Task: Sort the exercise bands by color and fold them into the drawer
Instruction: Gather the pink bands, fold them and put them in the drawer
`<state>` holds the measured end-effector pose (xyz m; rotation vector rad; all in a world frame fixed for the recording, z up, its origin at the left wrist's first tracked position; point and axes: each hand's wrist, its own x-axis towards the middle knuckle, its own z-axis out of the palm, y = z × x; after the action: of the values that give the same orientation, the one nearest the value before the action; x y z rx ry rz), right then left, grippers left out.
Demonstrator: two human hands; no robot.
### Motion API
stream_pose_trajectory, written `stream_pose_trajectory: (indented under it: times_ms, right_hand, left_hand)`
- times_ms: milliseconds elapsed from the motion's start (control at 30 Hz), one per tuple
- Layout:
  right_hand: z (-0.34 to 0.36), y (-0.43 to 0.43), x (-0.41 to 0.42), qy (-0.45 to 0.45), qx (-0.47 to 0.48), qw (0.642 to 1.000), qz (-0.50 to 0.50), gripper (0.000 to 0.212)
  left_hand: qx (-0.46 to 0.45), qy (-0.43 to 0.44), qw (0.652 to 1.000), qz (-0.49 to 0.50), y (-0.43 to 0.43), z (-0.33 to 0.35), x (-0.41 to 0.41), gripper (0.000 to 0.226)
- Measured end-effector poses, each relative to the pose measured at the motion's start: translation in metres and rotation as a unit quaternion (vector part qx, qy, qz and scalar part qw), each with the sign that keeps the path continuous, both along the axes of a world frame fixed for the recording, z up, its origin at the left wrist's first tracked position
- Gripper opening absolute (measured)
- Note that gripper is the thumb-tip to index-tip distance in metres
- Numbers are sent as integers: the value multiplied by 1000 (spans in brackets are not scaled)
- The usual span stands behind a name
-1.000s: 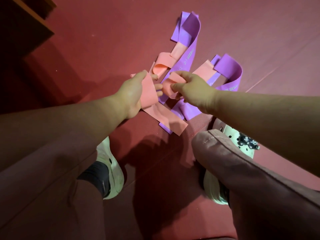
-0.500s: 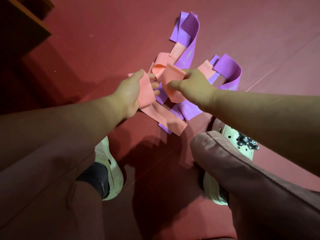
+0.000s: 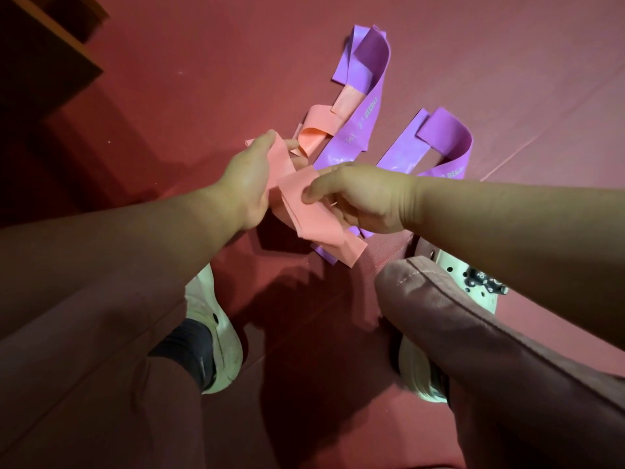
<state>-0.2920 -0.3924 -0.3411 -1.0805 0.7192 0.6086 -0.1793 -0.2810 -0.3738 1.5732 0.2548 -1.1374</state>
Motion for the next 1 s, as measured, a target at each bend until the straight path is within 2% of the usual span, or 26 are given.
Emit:
stream_pose_trajectory:
  times_ms: [67,100,167,300,567,667,833,1000]
  right_hand:
    - [0,-3,-2,14,76,997,-15,20]
    - [-2,-4,-3,7,85,996,-26,23]
    - [-6,-7,-1,-11,53,997,-60,26]
    - [-7,-12,5,-46,-16,993,-109,15]
    - [-7,-5,7,-73,-41,992,-90,15]
    - [-9,-3,8,-67,-60,992,-83,14]
    - [-9,-2,8,-70,-75,990,-94,12]
    - [-9,-1,5,-28,-117,990,-69,13]
  left_hand:
    - [-5,13,1000,2,0,1,-1,44]
    - [-6,18,1000,4,1,1,-1,46]
    - [-9,30,999,15,1,-1,0,52]
    - [-6,48,999,9,2,-3,-2,62]
    - [-108,133,985,-36,-7,10,-12,93]
    - [-125,137,981,-62,-8,16,-14,83]
    - [-86,91,991,-54,-9,17,-17,44]
    - [-56,46,997,-39,-8,16,-14,43]
